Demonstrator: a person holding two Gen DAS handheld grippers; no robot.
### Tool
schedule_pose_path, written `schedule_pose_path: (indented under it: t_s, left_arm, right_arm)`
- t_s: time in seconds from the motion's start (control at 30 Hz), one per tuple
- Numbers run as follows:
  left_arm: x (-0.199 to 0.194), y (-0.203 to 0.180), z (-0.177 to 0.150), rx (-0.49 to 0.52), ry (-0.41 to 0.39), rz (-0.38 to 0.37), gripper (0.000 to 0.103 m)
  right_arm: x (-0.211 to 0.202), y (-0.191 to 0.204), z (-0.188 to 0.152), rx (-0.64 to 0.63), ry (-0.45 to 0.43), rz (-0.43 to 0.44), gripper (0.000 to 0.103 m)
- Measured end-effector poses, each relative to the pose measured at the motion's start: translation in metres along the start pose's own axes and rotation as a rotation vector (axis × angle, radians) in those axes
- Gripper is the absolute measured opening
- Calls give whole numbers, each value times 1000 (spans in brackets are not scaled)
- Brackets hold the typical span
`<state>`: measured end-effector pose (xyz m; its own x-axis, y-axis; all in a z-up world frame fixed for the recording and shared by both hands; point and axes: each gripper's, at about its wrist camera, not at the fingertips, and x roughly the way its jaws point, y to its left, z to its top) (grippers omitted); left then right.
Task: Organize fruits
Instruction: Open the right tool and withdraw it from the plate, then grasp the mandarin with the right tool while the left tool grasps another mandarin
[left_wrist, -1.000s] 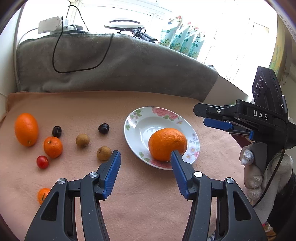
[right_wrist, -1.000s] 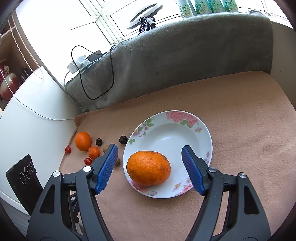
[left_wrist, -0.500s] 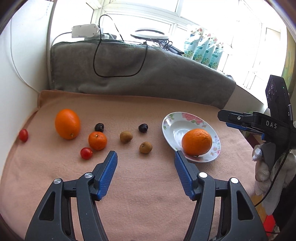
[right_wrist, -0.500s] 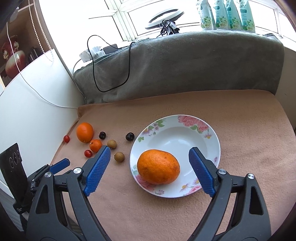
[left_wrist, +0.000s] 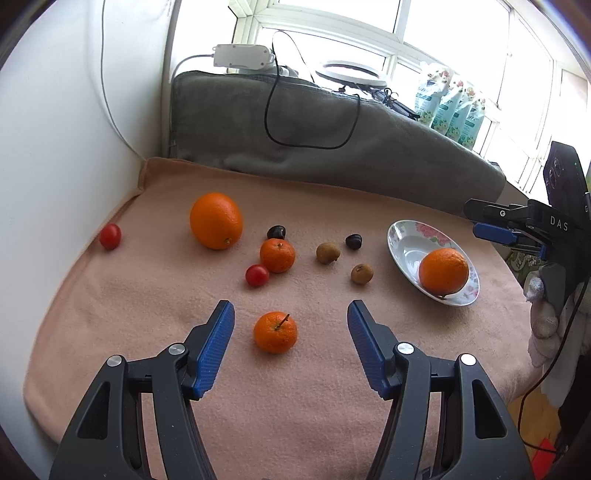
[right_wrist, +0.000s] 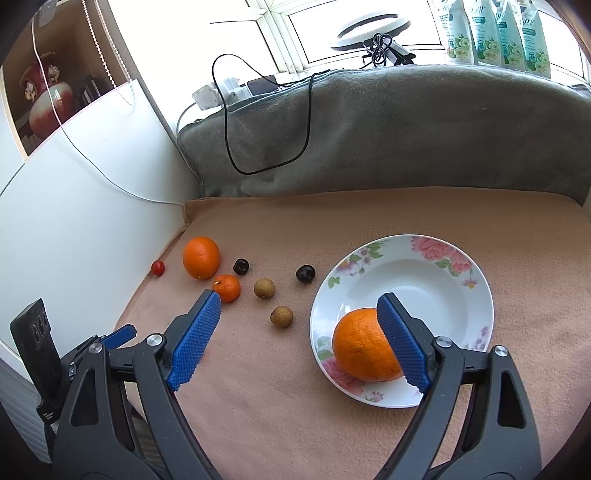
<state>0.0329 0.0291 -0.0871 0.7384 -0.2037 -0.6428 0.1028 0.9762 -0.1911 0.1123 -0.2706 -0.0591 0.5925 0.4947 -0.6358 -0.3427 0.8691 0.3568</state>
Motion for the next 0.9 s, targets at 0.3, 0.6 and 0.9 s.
schedule_pose_path:
  t_s: [0.3,0.6,0.9]
  left_arm:
    - [7,12,-11,-28,28,-14,63]
    - [16,18,-18,-47,54,-41,63]
    - [29,23,-23,-63,87,-70,63]
  right_arm:
    - [31,24,6,-19,60,71,87]
    - [76,48,13,-21,149,127,70]
    - [125,64,15,10,254,180,61]
